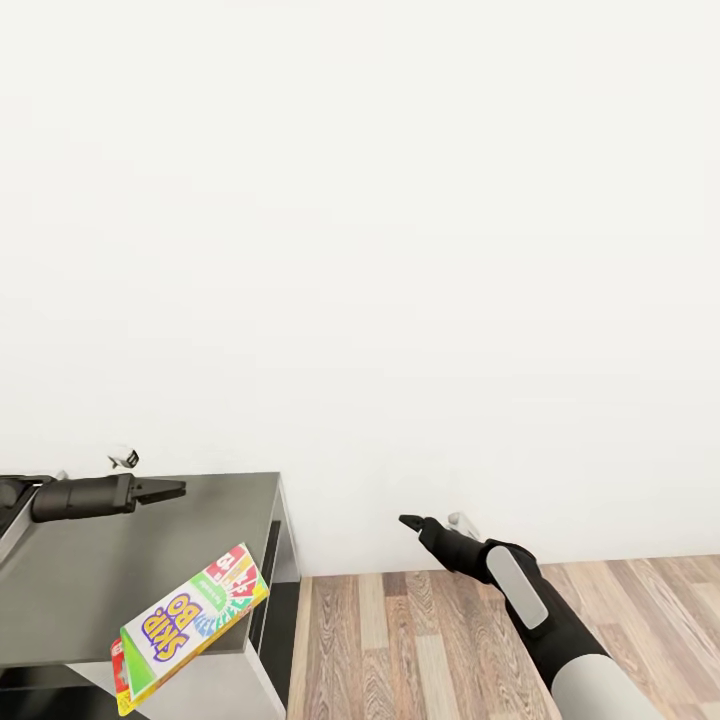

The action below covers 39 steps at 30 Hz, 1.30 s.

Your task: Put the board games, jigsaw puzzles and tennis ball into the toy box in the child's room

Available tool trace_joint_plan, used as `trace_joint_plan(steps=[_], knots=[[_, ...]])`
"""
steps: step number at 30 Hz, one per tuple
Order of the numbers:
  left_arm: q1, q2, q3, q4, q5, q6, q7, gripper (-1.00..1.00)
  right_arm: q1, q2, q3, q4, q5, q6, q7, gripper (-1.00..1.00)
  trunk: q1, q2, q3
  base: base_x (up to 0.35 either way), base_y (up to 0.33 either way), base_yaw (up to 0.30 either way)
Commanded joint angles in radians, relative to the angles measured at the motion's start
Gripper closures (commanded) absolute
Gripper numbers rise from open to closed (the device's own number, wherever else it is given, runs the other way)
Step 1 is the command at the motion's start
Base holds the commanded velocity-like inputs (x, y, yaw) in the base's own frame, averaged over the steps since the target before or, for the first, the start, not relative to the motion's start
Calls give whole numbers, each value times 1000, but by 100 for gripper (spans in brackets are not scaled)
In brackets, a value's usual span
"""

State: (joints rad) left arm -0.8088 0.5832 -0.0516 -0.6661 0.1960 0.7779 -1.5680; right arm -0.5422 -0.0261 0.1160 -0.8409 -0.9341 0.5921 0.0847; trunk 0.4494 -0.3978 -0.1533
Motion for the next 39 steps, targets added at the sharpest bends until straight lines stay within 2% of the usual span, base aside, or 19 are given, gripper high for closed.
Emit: trace_joint_plan(steps=[1,5,10,12,14,19,23,28,32,39], knots=[[-1,2,-5,0,5,11,-3,-100,-1,0,2,0,1,3,0,-100,1,-2,-2,0,0,0],[-1,1,-6,0,5,11,-3,-100,-5,0,0,30,0,8,-2,-100,1,-2,-2,0,0,0],[-1,0,-5,0,6,11,-3,-100,-39,4,-2,161,-5,29,18,-100,1,-2,-2,0,0,0],[-1,0,-5,0,6,11,-3,-100,-51,11,-3,181,-7,48,42,-100,1,-2,-2,0,0,0],[-1,0,-5,0,7,10,-3,-100,-58,31,-3,192,-5,78,77,-100,1,-2,-2,0,0,0],[-1,0,-3,0,9,10,-3,-100,-63,79,-2,198,0,93,97,-100,1,-2,-2,0,0,0],[-1,0,-1,-2,9,9,-3,-100,-64,90,0,198,-1,108,108,-100,1,-2,-2,0,0,0],[-1,0,3,-3,11,10,-3,-100,-68,125,38,187,-1,169,103,-100,1,-2,-2,0,0,0],[-1,0,5,-3,11,11,-3,-100,-71,136,51,152,-3,187,100,-100,1,-2,-2,0,0,0],[-1,1,7,-3,11,12,-3,-100,-71,139,54,141,-3,190,98,-100,8,-16,-8,0,0,0]])
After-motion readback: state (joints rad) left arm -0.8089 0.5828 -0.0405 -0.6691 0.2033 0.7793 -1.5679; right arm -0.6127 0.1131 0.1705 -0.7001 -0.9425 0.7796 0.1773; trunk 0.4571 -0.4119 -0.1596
